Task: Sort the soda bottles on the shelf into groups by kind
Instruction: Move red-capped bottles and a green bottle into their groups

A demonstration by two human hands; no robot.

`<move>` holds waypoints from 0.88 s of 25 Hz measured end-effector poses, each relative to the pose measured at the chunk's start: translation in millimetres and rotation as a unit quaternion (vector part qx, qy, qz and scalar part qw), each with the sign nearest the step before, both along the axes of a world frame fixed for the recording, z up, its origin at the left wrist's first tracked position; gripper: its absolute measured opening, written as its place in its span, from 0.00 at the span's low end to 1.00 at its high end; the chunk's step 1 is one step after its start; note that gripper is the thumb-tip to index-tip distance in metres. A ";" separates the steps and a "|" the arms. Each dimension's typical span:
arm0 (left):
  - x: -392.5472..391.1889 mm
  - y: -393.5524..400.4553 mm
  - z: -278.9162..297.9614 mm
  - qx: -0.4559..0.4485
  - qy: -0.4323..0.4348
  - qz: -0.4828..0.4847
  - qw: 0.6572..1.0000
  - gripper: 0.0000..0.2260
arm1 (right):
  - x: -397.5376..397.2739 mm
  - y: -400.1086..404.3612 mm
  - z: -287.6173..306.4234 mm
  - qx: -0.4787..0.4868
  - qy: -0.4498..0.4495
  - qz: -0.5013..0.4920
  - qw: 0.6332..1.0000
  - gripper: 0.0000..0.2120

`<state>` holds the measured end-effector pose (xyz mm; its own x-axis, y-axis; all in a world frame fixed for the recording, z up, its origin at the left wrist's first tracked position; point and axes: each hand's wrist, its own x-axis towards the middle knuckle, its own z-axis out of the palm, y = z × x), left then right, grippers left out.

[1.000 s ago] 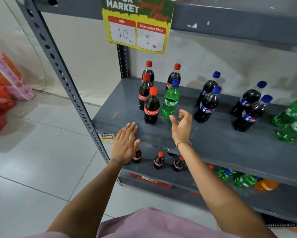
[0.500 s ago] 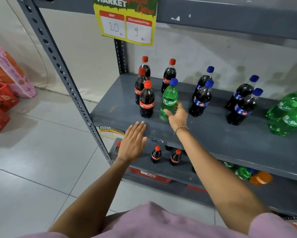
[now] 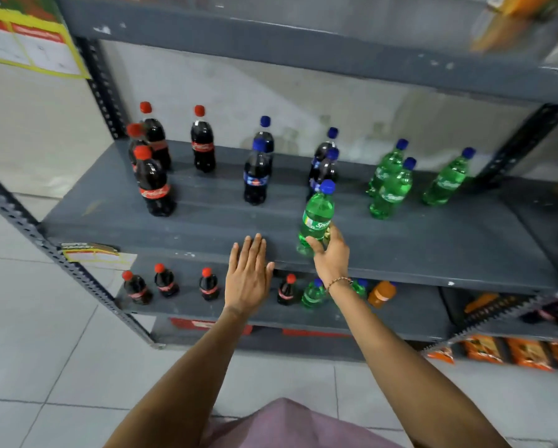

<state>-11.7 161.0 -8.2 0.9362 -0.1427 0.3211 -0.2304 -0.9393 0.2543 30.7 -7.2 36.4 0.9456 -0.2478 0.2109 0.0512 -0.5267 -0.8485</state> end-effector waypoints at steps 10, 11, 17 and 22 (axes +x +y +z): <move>7.1 -150.7 7.4 0.051 0.029 -0.052 0.997 0.23 | -8.2 -210.3 6.6 -0.015 0.002 -0.127 0.992 0.18; 8.2 -153.1 5.9 0.047 0.029 -0.047 0.997 0.24 | -6.1 -224.7 7.6 -0.010 0.002 -0.137 0.991 0.18; 11.7 -155.9 3.7 0.048 0.009 -0.033 0.998 0.24 | 21.4 -290.2 17.7 -0.009 0.023 -0.168 0.985 0.17; 11.6 -158.0 3.9 0.050 -0.004 -0.033 0.998 0.25 | 42.0 -301.4 19.8 -0.007 0.023 -0.150 0.988 0.15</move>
<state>-0.1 3.0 -4.3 0.9210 -0.2352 0.3105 -0.2940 -0.9427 0.1577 72.7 -308.6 56.1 0.8387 -0.5155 0.1754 -0.1470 -0.5245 -0.8386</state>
